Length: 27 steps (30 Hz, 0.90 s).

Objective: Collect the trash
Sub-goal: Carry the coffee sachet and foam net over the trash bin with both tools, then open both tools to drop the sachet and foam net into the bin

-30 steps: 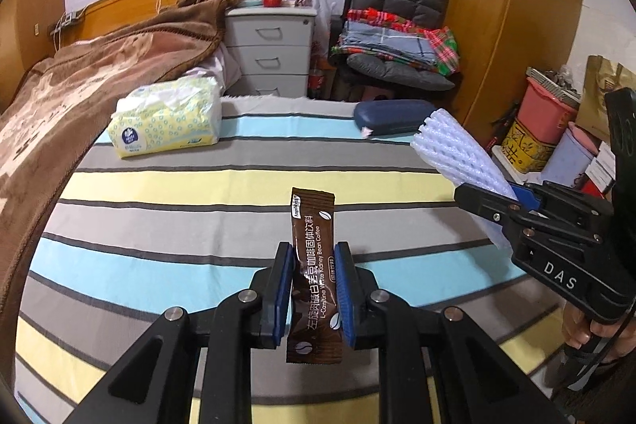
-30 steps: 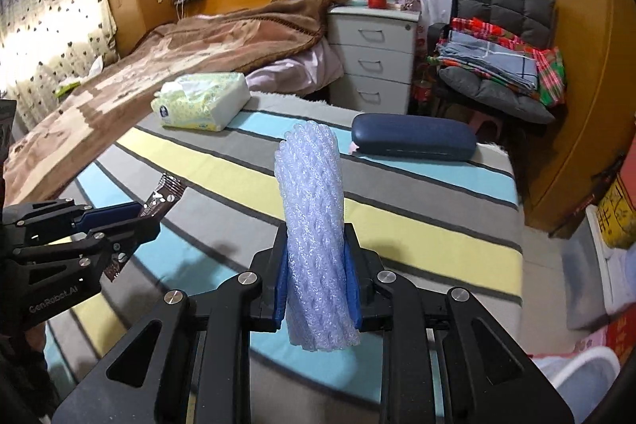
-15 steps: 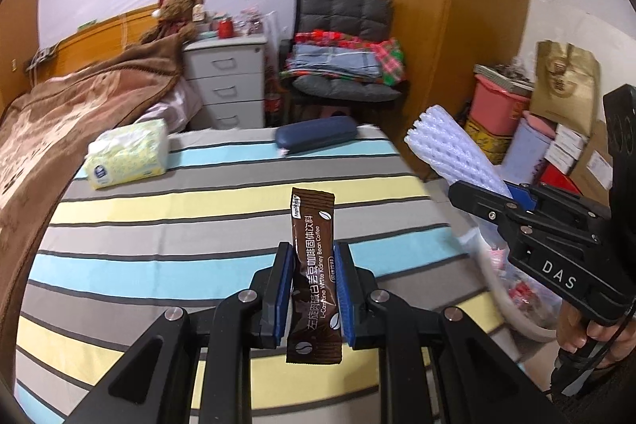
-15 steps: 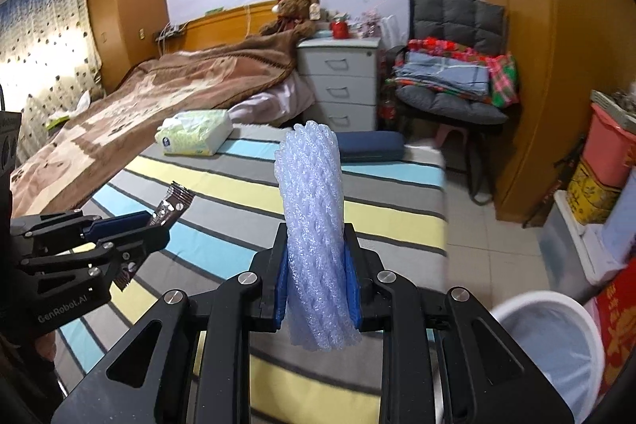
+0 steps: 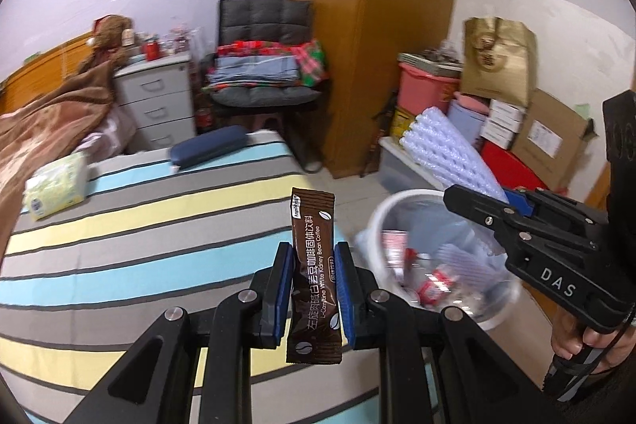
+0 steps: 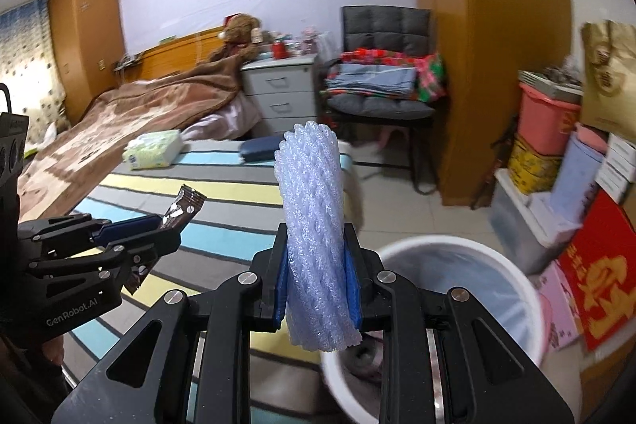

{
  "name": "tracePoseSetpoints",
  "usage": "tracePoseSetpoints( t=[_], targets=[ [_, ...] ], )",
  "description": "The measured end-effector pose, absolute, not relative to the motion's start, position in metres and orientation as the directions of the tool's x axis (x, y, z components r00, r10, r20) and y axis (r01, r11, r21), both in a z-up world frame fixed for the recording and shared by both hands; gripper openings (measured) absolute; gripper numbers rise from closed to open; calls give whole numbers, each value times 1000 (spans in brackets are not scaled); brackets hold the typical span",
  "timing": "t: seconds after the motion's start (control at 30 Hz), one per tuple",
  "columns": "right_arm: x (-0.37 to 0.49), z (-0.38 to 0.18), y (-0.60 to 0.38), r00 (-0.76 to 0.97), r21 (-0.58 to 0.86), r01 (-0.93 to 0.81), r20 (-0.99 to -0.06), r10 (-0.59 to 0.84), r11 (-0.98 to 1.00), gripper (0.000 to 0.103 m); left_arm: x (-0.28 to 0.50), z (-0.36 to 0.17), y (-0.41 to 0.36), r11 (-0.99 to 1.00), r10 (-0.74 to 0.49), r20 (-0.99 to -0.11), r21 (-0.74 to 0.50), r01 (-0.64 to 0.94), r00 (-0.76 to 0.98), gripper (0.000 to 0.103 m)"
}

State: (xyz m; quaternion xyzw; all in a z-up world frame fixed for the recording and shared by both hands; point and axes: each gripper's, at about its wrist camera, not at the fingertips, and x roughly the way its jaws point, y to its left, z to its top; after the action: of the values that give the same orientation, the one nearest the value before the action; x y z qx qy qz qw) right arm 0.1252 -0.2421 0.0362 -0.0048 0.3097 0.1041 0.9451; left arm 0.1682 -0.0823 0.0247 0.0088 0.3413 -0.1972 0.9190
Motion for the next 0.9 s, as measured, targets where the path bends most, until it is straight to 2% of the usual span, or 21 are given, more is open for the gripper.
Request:
tracePoseSetpoints(
  t=[0.2,0.43,0.9],
  targets=[
    [114,30,-272,792,54,-95,-601,108,994,25,165,12,-130,884,-422,-654,-142,446,628,22],
    [112,6,-305,746,42,21,-665,12,999,25,163,-3,-178,852,-454,-678,-140,504,579,22],
    [113,-19,-334,675,47,86,-737,-23,995,25,178,-32,-222,839,-447,-724,-136,527,526,22]
  ],
)
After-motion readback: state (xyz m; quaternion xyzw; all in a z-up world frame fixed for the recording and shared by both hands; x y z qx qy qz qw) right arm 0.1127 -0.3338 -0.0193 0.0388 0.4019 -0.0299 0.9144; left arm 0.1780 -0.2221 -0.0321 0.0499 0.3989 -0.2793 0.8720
